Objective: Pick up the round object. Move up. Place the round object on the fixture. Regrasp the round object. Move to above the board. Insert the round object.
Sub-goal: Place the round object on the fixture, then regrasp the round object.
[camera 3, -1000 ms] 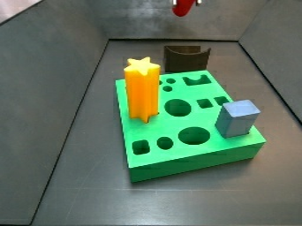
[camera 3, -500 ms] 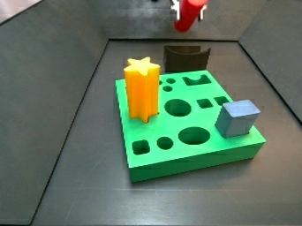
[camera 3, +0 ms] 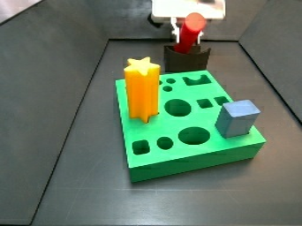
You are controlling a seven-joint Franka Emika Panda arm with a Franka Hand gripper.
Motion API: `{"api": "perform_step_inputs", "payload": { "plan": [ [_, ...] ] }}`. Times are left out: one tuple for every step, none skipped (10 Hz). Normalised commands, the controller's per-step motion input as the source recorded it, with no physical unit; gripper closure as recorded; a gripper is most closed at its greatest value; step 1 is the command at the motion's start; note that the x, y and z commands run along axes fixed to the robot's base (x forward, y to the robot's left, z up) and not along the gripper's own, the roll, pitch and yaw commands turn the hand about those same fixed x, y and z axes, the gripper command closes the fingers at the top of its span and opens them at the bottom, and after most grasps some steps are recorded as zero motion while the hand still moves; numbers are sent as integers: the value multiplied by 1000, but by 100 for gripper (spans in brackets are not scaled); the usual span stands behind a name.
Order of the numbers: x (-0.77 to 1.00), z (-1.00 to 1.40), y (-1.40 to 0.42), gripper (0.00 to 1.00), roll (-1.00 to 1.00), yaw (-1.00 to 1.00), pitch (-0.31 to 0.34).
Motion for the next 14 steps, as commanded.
{"api": "perform_step_inputs", "payload": {
  "plan": [
    [121, -569, 88, 100, -173, -189, -27],
    [101, -388, 91, 100, -145, -157, -47],
    [76, -319, 116, 100, -117, -125, -72],
    [62, -323, 107, 100, -109, -87, -74],
    [61, -324, 106, 100, -109, -75, -74],
    [61, -323, 107, 100, -109, -55, -74],
    [0, -167, -500, 100, 0, 0, 0],
    [0, 0, 0, 0, 0, 0, 0],
    [0, 1000, 0, 0, -13, -43, 29],
    [-2, 1000, -1, 0, -11, -39, 32],
    [-19, 1000, 3, 0, 17, -25, 36],
    [-25, 1000, 0, 0, 38, -22, 36],
    [-34, 1000, 0, 0, 56, -18, 38],
    [-40, 934, 1, 0, 60, -18, 39]
  ]
}}
